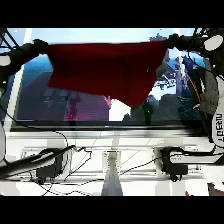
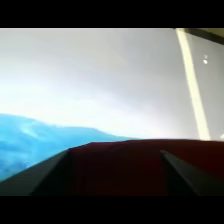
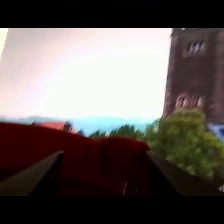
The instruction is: Fold the clothes and pants, and hang the long-sleeved shirts on hangers.
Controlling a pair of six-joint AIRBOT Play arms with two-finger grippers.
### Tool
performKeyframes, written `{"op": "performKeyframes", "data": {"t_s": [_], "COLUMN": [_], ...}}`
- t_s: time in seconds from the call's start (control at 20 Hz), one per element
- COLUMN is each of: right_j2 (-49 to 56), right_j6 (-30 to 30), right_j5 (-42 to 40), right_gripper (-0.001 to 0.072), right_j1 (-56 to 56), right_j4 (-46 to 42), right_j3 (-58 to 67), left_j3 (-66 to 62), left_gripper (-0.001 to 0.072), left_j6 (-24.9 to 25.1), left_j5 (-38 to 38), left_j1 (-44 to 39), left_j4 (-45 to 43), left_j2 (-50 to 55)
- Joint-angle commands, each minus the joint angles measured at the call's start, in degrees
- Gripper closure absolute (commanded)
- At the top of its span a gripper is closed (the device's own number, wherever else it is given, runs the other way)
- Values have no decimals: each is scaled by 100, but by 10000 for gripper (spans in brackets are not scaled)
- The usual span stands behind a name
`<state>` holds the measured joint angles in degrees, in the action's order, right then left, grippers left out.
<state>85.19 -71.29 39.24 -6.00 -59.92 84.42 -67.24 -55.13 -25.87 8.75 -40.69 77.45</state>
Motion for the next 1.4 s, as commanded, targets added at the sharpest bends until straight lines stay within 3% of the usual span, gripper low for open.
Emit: {"op": "performKeyframes", "data": {"t_s": [0.0,0.2,0.25,0.3,0.45,0.55,0.7,1.1,1.15,1.25,1.35], "right_j2": [157,114,116,120,188,221,236,236,236,236,236], "right_j6": [0,0,0,4,11,15,17,17,17,17,15], "right_j5": [-588,579,946,1246,1725,1751,1650,1390,1360,1362,1394], "right_gripper": [96,107,171,231,240,240,240,241,241,262,262], "right_j1": [-4,-125,-197,-267,-483,-542,-540,-540,-540,-540,-540], "right_j4": [-439,-1434,-1508,-1558,-1574,-1563,-1543,-1552,-1550,-1550,-1552], "right_j3": [4,2,2,2,2,-4,-7,-7,-7,-7,-7], "left_j3": [13,13,13,13,13,13,13,11,13,11,11], "left_gripper": [5,10,14,23,22,20,20,28,62,205,459], "left_j6": [-15,-22,-31,-251,-1425,-1561,-1534,-1429,-1429,-1432,-1429], "left_j5": [310,-621,-1019,-1438,-2699,-3388,-3353,-1869,-1659,-1351,-1137], "left_j1": [-26,501,697,903,1379,1567,1580,1235,1167,1010,850], "left_j4": [2,2,-13,-186,-1189,-1281,-1215,-942,-944,-942,-944], "left_j2": [369,299,310,345,662,1012,1480,1963,1982,2024,2041]}}
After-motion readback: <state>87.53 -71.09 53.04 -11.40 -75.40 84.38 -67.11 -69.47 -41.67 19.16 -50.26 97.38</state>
